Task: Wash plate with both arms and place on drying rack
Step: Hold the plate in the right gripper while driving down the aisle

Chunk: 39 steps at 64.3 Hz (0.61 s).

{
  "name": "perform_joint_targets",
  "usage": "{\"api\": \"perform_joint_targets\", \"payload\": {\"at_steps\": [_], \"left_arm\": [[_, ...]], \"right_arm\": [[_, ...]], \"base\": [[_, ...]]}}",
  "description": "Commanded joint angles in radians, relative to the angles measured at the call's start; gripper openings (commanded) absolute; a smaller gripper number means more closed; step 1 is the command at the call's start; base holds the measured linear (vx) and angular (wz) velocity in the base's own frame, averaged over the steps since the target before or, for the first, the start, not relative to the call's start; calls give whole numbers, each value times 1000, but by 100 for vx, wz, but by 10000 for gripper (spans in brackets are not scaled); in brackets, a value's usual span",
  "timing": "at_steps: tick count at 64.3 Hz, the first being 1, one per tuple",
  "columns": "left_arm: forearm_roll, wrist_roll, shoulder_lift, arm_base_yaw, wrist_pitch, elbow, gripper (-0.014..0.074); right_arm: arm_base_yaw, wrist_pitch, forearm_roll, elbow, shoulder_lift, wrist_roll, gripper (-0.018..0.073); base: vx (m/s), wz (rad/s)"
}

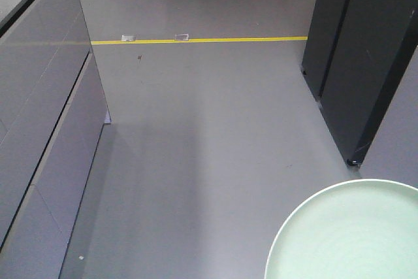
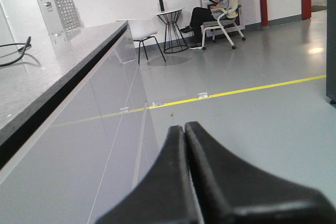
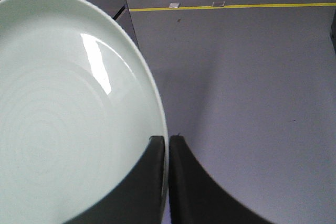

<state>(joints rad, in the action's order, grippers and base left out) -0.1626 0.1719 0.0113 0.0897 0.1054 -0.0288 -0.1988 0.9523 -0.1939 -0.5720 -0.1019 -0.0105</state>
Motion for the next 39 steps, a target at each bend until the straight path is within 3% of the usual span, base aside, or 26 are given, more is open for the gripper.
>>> {"api": "perform_joint_targets", "payload": {"at_steps": [1, 39], "left_arm": [[-3, -9, 13, -7, -76, 28, -6], [-3, -9, 13, -7, -76, 28, -6]], "right_arm": [[6, -75, -3, -23, -21, 0, -1], [6, -75, -2, -23, -21, 0, -1]], "base": [[16, -7], [14, -22]]}}
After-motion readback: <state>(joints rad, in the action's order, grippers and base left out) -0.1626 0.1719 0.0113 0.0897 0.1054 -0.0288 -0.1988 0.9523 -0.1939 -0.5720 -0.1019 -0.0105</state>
